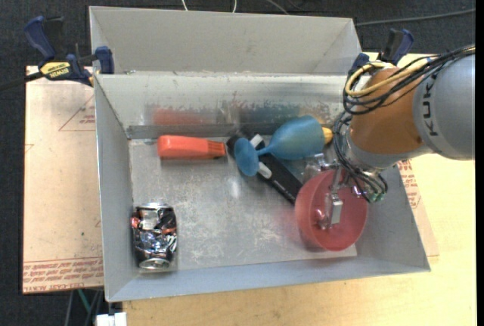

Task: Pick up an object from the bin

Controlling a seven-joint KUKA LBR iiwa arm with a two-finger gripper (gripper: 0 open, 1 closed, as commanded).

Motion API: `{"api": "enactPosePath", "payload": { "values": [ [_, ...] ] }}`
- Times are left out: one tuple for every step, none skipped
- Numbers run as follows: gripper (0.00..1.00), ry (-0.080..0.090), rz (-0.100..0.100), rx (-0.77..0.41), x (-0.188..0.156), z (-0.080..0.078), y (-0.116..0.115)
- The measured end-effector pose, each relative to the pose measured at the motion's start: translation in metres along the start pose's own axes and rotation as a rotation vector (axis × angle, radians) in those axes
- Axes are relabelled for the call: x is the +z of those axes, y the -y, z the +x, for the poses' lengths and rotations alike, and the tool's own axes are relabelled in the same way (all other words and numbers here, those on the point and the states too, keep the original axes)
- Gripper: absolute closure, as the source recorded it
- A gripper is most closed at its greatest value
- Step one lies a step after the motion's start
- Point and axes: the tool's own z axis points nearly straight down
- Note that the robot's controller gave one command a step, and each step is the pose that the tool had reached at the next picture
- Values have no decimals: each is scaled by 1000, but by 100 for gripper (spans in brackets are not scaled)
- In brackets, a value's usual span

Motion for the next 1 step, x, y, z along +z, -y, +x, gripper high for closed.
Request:
{"api": "enactPosePath", "payload": {
  "values": [
    [0,16,5,-84,-1,5,14]
  ]
}}
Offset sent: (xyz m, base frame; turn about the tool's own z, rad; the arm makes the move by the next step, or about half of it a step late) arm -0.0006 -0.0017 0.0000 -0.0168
